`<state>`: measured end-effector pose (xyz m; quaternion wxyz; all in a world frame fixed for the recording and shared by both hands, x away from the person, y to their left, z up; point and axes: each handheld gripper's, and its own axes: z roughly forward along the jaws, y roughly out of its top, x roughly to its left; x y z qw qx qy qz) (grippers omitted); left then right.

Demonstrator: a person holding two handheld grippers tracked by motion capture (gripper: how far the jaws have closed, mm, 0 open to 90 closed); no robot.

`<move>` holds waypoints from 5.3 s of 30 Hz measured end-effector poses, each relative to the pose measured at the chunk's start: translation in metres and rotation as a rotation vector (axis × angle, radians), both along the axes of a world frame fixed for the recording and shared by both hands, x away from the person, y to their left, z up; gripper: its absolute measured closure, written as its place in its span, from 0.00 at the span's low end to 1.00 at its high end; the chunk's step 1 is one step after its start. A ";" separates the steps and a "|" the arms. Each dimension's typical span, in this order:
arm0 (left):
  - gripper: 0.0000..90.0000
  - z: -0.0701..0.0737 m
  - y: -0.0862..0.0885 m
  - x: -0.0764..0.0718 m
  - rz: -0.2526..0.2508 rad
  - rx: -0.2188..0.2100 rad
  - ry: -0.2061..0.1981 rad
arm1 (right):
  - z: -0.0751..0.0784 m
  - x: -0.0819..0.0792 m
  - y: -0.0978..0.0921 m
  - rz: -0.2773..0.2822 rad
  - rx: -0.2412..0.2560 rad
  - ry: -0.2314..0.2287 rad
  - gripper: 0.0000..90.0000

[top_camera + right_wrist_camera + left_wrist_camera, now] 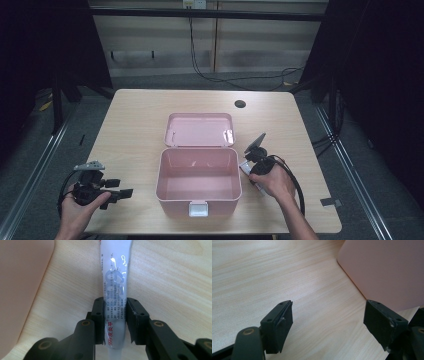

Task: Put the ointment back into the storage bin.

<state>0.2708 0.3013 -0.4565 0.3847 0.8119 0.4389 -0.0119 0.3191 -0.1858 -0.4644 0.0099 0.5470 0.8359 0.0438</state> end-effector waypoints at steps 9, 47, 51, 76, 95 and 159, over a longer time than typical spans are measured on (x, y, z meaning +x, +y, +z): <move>0.26 0.000 0.000 0.000 0.005 -0.008 0.000 | 0.001 0.001 -0.005 0.032 0.019 0.002 0.80; 0.26 0.000 0.000 0.000 0.006 -0.010 0.001 | 0.042 -0.030 -0.056 0.179 0.197 -0.069 0.80; 0.26 0.000 0.000 0.000 0.005 -0.011 0.001 | 0.048 -0.032 -0.058 0.198 0.198 -0.077 0.80; 0.18 0.002 0.003 0.001 -0.003 -0.039 -0.009 | 0.096 -0.044 -0.066 0.299 0.215 -0.100 0.80; 0.18 0.001 0.002 -0.001 -0.023 -0.003 -0.013 | 0.135 -0.045 -0.054 0.406 0.205 -0.108 0.80; 0.19 0.004 0.004 -0.004 -0.047 -0.007 -0.063 | 0.129 -0.013 0.111 0.815 0.160 0.029 0.80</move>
